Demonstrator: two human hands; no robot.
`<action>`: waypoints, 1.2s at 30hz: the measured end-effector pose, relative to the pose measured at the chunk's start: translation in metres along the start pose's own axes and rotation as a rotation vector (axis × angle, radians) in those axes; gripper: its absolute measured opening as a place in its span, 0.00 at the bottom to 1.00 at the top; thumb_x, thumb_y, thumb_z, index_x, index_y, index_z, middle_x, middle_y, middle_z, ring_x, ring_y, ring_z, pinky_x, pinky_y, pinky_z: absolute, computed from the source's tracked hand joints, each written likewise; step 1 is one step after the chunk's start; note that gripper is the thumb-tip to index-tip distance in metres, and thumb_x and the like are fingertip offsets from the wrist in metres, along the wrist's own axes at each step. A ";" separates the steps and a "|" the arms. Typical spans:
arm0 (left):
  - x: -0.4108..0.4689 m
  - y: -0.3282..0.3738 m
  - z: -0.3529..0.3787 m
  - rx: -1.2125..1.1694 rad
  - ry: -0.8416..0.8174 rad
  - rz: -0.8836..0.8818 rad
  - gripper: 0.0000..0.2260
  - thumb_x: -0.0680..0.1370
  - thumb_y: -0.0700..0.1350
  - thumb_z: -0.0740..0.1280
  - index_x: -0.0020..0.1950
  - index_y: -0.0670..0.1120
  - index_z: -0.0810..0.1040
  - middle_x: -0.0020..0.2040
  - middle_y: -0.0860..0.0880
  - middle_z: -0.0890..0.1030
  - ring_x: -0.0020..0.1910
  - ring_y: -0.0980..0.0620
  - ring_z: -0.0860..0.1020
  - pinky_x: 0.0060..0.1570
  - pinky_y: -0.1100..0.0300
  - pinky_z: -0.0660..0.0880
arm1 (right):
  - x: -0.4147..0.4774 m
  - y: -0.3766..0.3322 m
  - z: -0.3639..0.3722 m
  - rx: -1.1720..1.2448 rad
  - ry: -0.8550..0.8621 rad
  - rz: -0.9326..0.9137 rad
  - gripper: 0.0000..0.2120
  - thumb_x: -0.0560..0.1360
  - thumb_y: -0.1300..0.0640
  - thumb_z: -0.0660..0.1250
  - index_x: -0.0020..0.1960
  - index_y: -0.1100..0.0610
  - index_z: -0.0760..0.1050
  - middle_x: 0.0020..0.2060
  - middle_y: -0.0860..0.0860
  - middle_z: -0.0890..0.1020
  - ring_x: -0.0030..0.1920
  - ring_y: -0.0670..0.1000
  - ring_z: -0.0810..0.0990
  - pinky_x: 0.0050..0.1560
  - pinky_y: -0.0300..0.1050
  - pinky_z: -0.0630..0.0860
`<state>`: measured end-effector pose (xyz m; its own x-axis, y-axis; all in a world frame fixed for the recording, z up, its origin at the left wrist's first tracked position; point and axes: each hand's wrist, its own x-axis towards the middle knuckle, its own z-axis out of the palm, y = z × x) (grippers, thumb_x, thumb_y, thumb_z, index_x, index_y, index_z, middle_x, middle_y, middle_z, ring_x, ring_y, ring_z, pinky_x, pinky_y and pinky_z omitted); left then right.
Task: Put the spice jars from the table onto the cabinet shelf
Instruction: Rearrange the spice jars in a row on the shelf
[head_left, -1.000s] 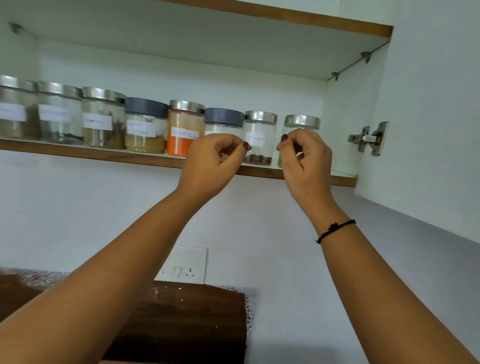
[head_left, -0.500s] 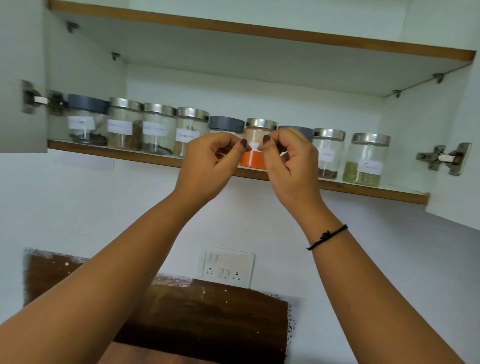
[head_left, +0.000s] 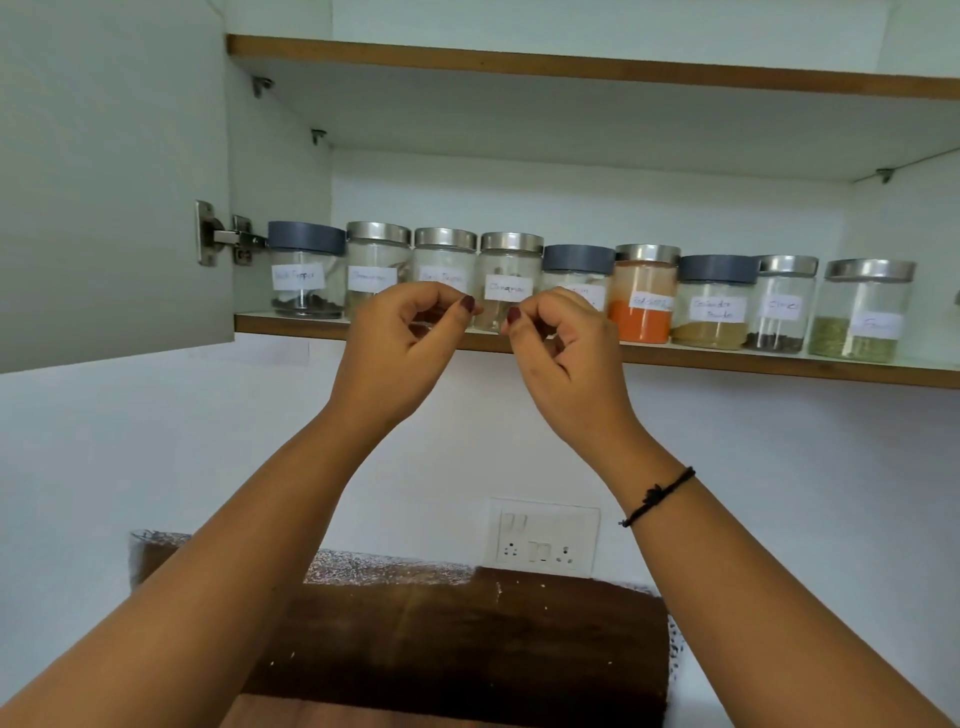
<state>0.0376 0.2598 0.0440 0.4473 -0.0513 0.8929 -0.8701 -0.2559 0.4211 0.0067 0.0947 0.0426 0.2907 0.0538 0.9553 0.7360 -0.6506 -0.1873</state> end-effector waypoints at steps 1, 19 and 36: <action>0.000 -0.002 -0.006 0.001 -0.005 0.005 0.08 0.81 0.46 0.67 0.51 0.46 0.85 0.46 0.53 0.85 0.48 0.56 0.82 0.49 0.61 0.80 | -0.001 -0.004 0.005 0.002 -0.002 0.000 0.09 0.78 0.60 0.64 0.41 0.61 0.77 0.35 0.51 0.77 0.37 0.49 0.75 0.35 0.39 0.71; 0.045 -0.036 -0.103 0.359 0.033 0.019 0.13 0.80 0.48 0.66 0.64 0.50 0.79 0.61 0.51 0.80 0.58 0.57 0.76 0.54 0.63 0.74 | 0.047 -0.040 0.089 -0.016 -0.089 -0.045 0.09 0.78 0.59 0.61 0.47 0.57 0.80 0.42 0.47 0.80 0.45 0.46 0.77 0.43 0.42 0.76; 0.109 -0.095 -0.098 0.932 -0.294 0.060 0.26 0.85 0.47 0.57 0.81 0.43 0.54 0.80 0.44 0.60 0.79 0.46 0.59 0.76 0.52 0.58 | 0.089 0.001 0.145 -0.363 -0.454 0.075 0.36 0.78 0.50 0.65 0.79 0.55 0.51 0.79 0.52 0.52 0.79 0.52 0.49 0.77 0.48 0.50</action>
<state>0.1489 0.3730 0.1164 0.5514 -0.2948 0.7804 -0.4370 -0.8989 -0.0308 0.1220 0.2084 0.0942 0.6261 0.2648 0.7335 0.4697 -0.8788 -0.0837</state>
